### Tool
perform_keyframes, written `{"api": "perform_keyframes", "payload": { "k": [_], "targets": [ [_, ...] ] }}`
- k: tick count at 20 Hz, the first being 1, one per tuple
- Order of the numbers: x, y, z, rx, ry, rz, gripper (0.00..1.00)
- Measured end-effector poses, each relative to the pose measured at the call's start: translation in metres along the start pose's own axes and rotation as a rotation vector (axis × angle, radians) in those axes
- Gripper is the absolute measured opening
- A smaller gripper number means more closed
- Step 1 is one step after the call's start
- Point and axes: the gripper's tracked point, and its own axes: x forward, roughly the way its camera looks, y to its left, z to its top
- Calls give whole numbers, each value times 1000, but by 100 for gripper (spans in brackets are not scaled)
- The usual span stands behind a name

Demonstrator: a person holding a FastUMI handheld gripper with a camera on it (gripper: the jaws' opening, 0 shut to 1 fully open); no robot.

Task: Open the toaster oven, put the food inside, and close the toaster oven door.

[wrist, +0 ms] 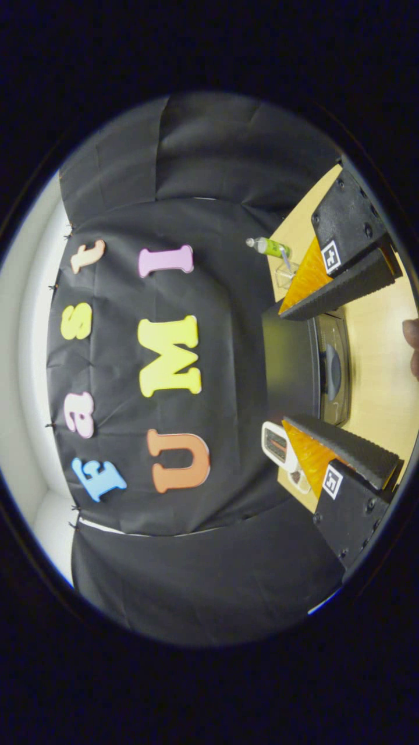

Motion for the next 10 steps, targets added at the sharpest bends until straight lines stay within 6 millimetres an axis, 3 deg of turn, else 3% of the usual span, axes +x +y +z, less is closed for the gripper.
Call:
{"api": "perform_keyframes", "payload": {
  "k": [4,10],
  "targets": [
    [-49,8,30,1,-77,5,100],
    [-109,12,34,28,-112,-14,100]
  ]
}}
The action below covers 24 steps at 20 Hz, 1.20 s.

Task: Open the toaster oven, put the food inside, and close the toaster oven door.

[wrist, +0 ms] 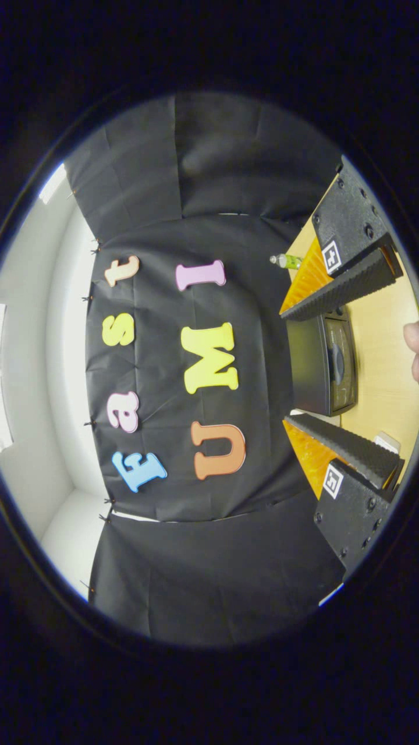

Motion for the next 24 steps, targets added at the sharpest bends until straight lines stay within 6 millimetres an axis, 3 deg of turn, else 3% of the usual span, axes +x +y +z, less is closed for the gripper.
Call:
{"api": "perform_keyframes", "payload": {
  "k": [5,8,24],
  "targets": [
    [-15,-4,0,-19,13,-17,100],
    [-15,-11,6,-35,10,-32,100],
    [-13,-3,-2,-8,77,-17,100]
  ]
}}
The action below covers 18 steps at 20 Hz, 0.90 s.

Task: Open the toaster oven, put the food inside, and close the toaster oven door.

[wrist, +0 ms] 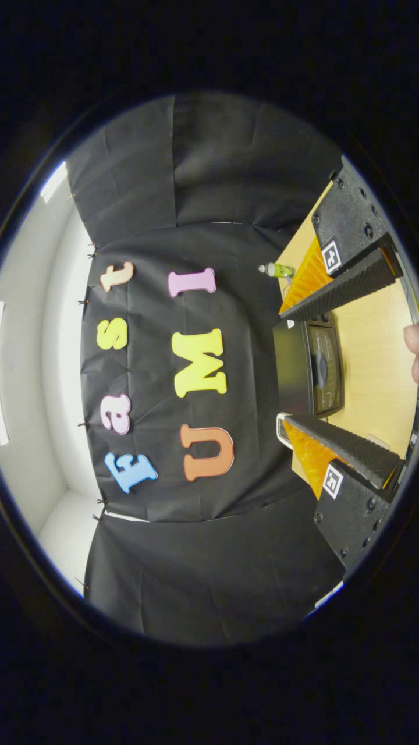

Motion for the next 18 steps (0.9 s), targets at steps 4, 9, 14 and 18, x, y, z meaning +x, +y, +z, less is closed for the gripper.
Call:
{"api": "perform_keyframes", "payload": {
  "k": [4,9,14,18],
  "targets": [
    [4,2,-4,-6,19,3,100],
    [7,0,-4,8,23,2,100],
    [6,-2,-5,16,27,-10,100],
    [7,-1,-7,17,37,-12,100]
  ]
}}
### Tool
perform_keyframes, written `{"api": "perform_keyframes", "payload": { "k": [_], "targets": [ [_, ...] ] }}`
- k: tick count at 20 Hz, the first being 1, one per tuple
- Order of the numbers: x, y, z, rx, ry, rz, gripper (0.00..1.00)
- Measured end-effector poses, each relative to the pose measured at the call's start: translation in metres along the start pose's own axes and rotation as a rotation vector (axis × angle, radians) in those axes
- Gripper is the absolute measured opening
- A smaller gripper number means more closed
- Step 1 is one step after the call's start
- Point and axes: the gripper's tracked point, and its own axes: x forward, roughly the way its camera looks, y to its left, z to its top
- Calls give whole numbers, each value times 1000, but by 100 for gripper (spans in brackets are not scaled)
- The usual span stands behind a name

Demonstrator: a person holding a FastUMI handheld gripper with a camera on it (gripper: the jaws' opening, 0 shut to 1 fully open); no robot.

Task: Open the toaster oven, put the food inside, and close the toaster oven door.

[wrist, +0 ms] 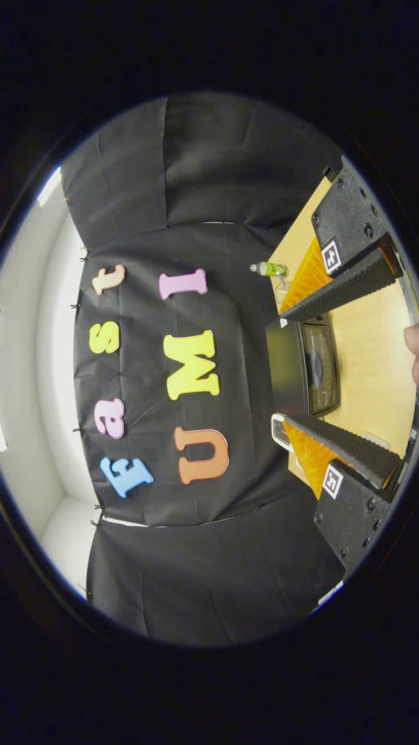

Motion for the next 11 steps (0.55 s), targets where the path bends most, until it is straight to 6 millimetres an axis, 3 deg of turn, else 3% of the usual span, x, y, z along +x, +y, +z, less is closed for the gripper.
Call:
{"api": "perform_keyframes", "payload": {
  "k": [11],
  "targets": [
    [-2,-10,4,7,-1,-22,100]
  ]
}}
